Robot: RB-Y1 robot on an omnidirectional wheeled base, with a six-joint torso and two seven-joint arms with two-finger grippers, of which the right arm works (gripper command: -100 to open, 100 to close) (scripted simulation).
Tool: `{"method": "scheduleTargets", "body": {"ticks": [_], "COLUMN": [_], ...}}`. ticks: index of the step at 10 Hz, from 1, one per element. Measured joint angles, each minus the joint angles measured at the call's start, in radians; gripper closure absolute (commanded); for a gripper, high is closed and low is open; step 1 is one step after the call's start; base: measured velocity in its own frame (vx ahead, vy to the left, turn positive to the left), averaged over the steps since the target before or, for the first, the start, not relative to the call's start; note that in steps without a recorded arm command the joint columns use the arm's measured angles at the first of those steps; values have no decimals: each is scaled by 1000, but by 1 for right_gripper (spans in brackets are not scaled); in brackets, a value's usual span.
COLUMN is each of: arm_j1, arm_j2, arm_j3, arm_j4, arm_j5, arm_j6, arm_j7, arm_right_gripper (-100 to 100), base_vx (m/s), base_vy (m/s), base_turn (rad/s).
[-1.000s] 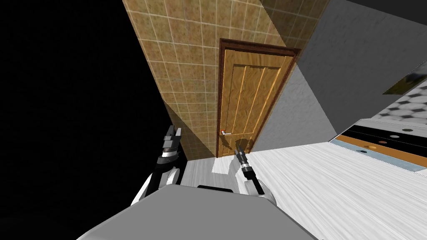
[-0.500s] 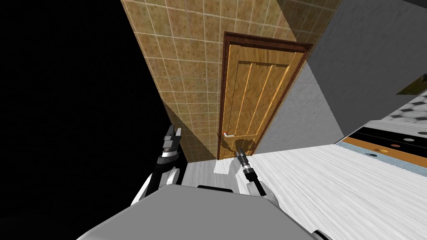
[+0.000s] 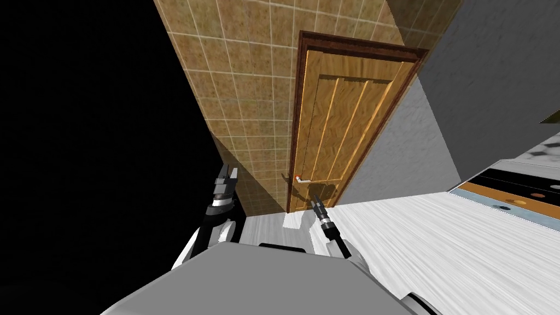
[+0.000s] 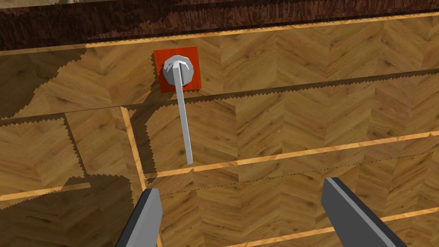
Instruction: Pull the door open
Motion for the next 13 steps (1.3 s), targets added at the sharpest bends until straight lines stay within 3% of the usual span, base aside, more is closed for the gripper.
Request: {"method": "scheduleTargets", "body": {"ticks": [11, 13], "arm_j1": [-70, -76], "arm_j2": [-35, -38], "arm_j3": [42, 37], "arm_j4": [213, 239], "arm_j5": [-12, -15], "arm_j6": [-42, -55], "arm_j7": [-50, -57], "arm_right_gripper": [-100, -100], "base_vx": [80, 146], "base_vy": [39, 28], "base_turn": [10, 208]}}
